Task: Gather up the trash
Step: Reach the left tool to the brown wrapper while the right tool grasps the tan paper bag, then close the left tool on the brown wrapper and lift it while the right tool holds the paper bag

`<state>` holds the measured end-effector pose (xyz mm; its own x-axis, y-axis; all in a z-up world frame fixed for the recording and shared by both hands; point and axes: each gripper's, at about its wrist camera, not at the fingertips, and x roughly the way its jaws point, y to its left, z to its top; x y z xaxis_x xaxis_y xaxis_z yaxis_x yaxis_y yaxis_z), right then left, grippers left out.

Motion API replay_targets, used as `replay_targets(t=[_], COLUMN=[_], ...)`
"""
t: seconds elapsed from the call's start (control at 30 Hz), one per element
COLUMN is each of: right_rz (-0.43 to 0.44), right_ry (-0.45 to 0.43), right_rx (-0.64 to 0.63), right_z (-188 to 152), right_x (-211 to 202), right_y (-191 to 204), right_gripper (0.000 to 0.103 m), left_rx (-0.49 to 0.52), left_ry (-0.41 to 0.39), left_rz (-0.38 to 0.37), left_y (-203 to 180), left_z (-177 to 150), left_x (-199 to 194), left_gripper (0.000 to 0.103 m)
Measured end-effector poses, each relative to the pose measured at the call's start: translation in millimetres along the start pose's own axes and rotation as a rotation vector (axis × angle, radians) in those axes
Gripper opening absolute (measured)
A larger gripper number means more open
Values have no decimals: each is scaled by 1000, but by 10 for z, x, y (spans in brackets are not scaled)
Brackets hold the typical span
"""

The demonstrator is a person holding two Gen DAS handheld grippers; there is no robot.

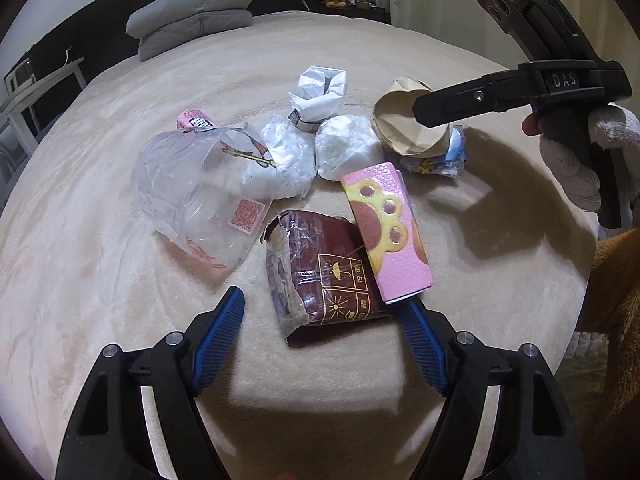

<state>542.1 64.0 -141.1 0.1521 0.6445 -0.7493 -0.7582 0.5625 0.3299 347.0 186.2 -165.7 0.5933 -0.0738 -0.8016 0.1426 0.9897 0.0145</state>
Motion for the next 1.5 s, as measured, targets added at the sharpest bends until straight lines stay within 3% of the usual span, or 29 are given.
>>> replay_targets(t=[0.07,0.23,0.3,0.43,0.83,0.9,1.07,1.5], right_rz=[-36,-47,-49,-50,-53,-54,-67,-72], right_ry=[3,-21,-30,-28,-4,-9,-24,-76], right_rx=[-26,-26,-17,-24,-25,-37,-53,-39], right_z=[-14,-20,-17,-26,-61,-57,-60,-127], right_x=[16,-27,-57,-62,36,26,-29,-338], right_y=[42,46,35,59,87,101,127,183], right_gripper=[76,69,66,65,69,64,61,60], left_rx=[20,-6,15,45,78,98,117,64], left_ry=[-8,-13,-10,-17,-35,-40,-46,-88], left_rz=[-12,-33,-28,-4,64,80,95,91], left_y=[-14,49,34,17,-44,-53,-89,-60], left_z=[-12,-55,-57,-44,10,40,36,79], left_x=[-34,-74,-57,-52,19,43,36,-140], left_gripper=[73,73,67,55,56,57,54,54])
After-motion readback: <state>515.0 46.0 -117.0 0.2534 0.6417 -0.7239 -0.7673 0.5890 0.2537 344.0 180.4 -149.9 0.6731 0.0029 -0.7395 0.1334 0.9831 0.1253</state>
